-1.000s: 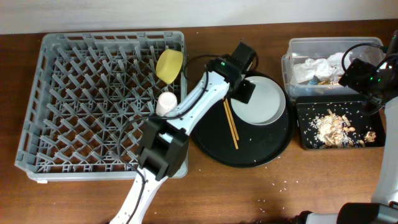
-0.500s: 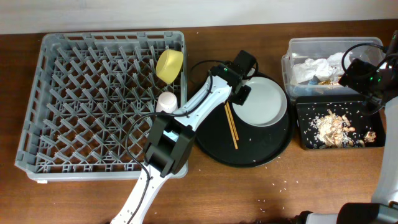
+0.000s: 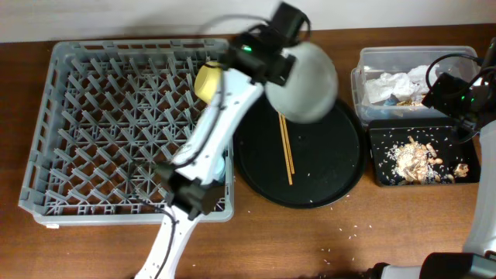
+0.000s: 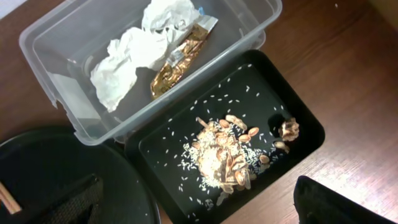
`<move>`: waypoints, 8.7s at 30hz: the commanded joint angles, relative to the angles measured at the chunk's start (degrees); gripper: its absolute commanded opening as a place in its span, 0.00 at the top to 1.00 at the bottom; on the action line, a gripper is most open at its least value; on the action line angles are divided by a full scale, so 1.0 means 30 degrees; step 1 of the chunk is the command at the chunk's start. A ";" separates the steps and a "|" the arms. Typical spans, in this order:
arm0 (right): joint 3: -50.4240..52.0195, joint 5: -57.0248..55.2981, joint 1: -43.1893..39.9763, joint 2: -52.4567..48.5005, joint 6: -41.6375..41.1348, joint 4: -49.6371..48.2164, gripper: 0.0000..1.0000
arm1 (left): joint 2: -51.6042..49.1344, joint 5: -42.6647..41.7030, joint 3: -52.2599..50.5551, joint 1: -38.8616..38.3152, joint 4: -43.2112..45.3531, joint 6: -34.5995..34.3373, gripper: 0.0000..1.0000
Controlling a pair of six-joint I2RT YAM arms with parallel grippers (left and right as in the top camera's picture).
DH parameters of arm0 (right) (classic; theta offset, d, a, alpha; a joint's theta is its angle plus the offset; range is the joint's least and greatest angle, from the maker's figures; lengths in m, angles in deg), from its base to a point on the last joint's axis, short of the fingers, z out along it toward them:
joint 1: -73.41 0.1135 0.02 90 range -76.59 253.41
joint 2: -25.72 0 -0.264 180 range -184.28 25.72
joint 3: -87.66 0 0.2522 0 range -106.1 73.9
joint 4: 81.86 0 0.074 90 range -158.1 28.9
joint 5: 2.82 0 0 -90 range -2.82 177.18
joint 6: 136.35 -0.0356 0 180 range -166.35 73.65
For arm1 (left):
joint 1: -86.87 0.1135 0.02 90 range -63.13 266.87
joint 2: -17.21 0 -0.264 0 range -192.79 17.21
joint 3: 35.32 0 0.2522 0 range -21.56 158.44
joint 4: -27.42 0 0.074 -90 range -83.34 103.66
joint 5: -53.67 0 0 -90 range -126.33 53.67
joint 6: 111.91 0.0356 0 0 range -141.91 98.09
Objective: Sort waste into correct bins and load items into the dishwasher rack
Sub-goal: 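Lift the white plate and carry it over the rack, then stand the white plate upright in the rack's back row, release, then grasp one wooden chopstick on the black tray with the left gripper, then insert the chopstick upright into the rack beside the cups, release, then reach the left gripper to the second chopstick and grasp it, then carry the second chopstick to the rack and insert it upright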
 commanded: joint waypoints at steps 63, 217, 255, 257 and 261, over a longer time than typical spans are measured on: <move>-0.0029 -0.0306 -0.0022 -0.0073 -0.0219 0.0007 0.02 | 0.0372 -0.5843 -0.6754 -0.1464 -0.1231 -0.5144 0.45; -0.0029 -0.0306 -0.0022 -0.0073 -0.0219 0.0007 0.01 | -0.3351 -0.5144 -1.0091 -0.5326 0.3869 -0.4466 0.69; -0.0029 -0.0306 -0.0022 -0.0073 -0.0219 0.0007 0.02 | 1.3537 -0.0532 -2.5492 0.4714 0.1158 -0.4692 1.00; -0.0029 -0.0299 -0.0022 -0.0073 -0.0219 0.0007 0.02 | 1.3537 -0.0466 -2.7591 0.5282 0.3118 -0.4699 1.00; -0.0022 -0.0299 -0.0022 -0.0073 -0.0219 0.0007 0.01 | 1.3529 -0.0466 -2.8647 0.5646 0.4634 -0.3883 0.90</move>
